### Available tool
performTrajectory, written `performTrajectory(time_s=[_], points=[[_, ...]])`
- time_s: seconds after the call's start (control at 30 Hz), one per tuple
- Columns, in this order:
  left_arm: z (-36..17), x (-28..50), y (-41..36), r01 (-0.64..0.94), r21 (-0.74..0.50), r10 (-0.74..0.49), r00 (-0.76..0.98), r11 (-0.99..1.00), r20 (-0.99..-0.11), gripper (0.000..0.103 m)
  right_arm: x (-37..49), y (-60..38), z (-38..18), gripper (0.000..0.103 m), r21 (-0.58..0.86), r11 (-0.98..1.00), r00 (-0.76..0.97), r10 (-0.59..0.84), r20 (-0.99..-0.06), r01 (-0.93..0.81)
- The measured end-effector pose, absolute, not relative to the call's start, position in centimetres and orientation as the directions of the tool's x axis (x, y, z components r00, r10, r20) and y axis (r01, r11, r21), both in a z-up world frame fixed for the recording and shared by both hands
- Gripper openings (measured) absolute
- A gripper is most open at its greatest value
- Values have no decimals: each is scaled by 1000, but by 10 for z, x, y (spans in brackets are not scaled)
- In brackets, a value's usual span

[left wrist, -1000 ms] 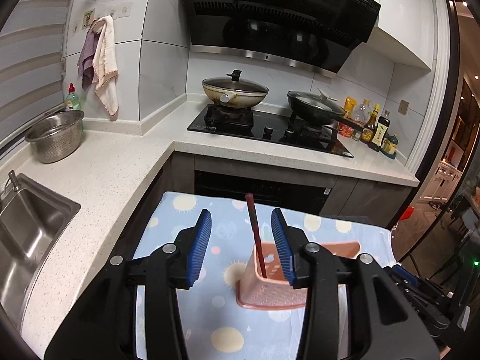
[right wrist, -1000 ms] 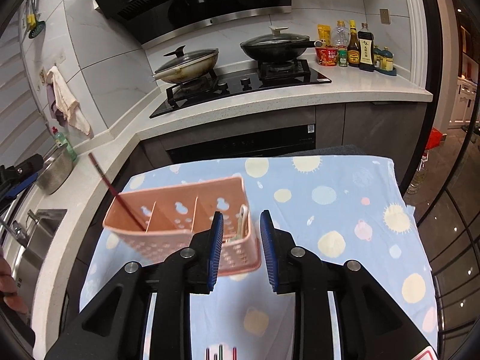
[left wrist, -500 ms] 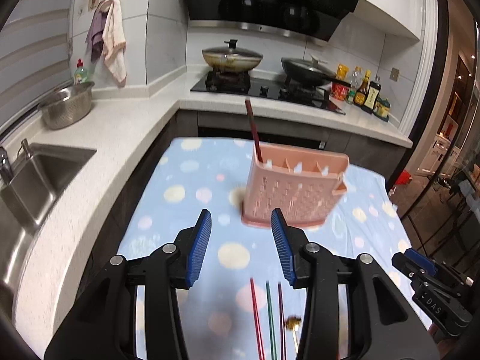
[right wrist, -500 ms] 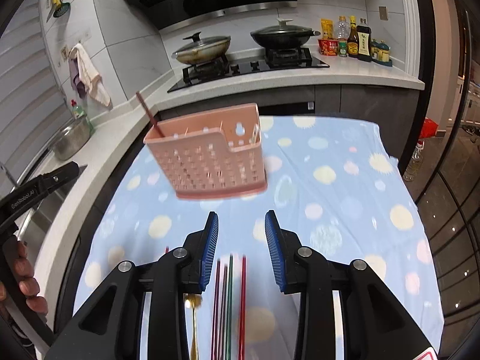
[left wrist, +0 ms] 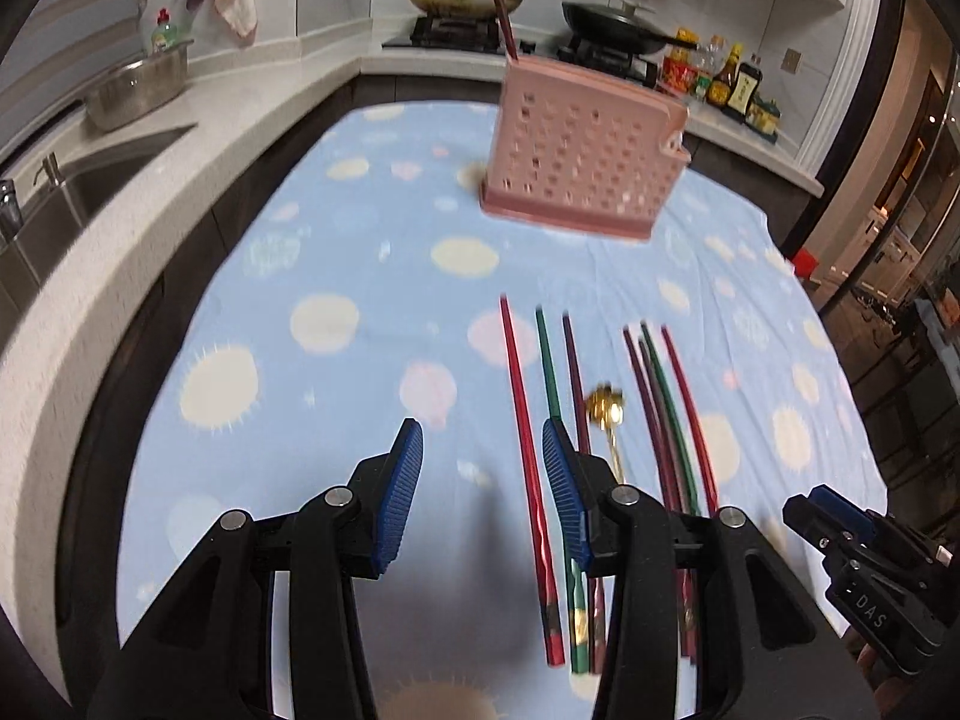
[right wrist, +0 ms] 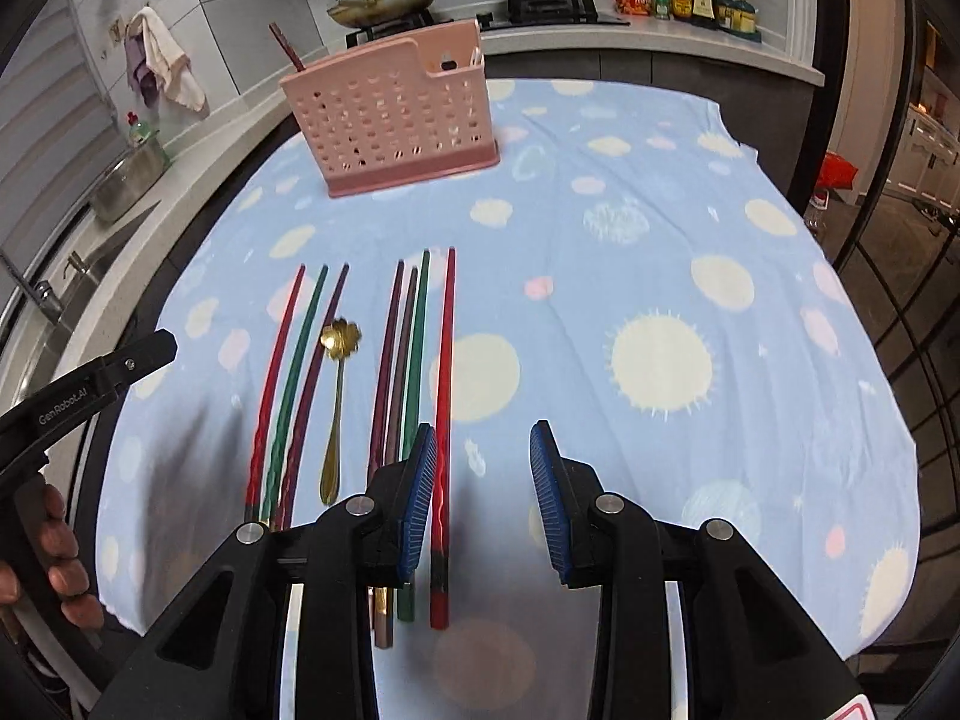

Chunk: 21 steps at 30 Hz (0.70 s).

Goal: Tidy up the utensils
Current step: 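Grasp a red chopstick with the left tool while the right tool grasps another red chopstick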

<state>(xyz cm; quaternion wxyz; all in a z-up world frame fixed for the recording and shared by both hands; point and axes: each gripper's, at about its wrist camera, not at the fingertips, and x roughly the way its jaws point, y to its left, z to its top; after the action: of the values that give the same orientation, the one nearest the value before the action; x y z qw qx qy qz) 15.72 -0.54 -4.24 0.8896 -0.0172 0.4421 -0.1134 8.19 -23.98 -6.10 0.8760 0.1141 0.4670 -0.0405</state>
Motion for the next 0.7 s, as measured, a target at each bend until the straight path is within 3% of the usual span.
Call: performTrajectory(time_s=[0.5, 0.7], points=[[-88, 115, -13, 209, -99, -194, 504, 973, -842, 40, 57, -221, -96, 32, 167, 976, 492, 79, -867, 137], [-91, 111, -20, 232, -91, -199, 498, 968, -844, 40, 58, -217, -99, 26, 161, 979, 482, 83, -872, 123]])
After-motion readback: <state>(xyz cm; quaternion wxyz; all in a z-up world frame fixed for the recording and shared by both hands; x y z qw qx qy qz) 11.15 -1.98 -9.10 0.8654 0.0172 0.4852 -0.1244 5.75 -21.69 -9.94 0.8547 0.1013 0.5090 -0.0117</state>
